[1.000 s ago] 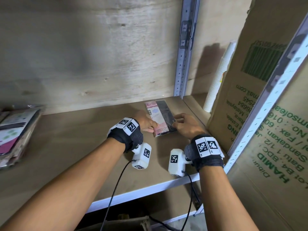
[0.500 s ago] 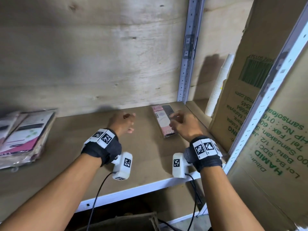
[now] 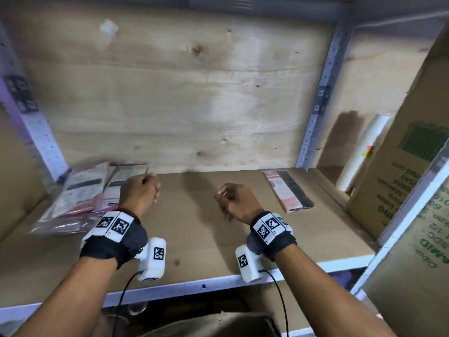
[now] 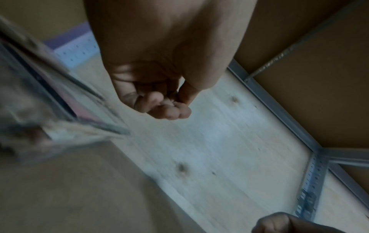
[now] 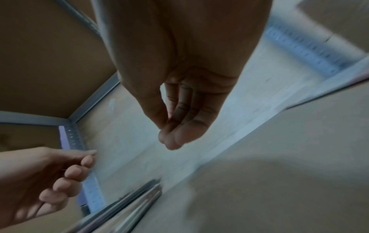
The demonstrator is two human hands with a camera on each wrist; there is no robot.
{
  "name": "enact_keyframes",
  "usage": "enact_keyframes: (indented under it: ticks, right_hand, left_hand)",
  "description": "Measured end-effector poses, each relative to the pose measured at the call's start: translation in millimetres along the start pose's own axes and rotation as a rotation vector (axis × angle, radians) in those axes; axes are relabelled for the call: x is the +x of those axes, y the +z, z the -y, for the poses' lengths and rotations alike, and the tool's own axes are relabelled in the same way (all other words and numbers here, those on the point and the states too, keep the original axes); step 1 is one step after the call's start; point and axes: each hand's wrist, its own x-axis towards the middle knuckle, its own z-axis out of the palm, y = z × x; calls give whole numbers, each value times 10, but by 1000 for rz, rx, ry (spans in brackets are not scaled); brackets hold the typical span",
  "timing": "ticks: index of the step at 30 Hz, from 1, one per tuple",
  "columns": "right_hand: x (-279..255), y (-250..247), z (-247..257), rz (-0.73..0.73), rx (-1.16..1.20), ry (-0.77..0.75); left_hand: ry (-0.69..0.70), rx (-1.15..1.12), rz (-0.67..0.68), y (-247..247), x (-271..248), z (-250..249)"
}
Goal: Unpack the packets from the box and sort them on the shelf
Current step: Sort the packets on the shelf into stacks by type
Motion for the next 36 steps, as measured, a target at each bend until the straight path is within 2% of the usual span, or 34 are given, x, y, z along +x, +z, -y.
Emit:
enact_keyframes:
  ticks: [4, 8, 12, 17, 21, 23, 25, 27, 30, 32, 34, 36]
  right_hand:
    - [406, 519, 280, 137, 63, 59]
    - [772, 1211, 582, 234, 78, 158]
    - [978, 1735, 753, 276, 44, 186]
    - [1095, 2025, 697, 254, 75, 191]
    - [1045, 1873, 654, 298, 41, 191]
    - [997, 1744, 620, 274, 89, 204]
    - [899, 1594, 581, 244, 261, 262]
    - [793, 1413, 539, 181, 501, 300]
    - [606, 1054, 545, 111, 591, 279]
    - [474, 786, 555, 105, 636, 301]
    - [345, 522, 546, 131, 673, 326]
    - [207, 270, 505, 178, 709, 341]
  left_hand:
    - [-26, -35, -50, -434, 164, -12]
    - [-82, -10, -159, -921, 267, 118]
    - [-86, 14, -205, -1156, 247, 178]
    - [-66, 72, -161, -1225, 118, 232]
    - [9, 153, -19, -1169, -11, 222]
    - [-32, 174, 0, -1126, -11, 199]
    - [-78, 168, 6, -1049, 16, 166]
    - [15, 236, 31, -917, 4, 135]
    - [271, 414, 174, -630, -44, 129]
    - [339, 515, 259, -435, -87, 76]
    - [428, 598, 289, -243, -132, -14]
    - [457, 521, 257, -87, -216, -127]
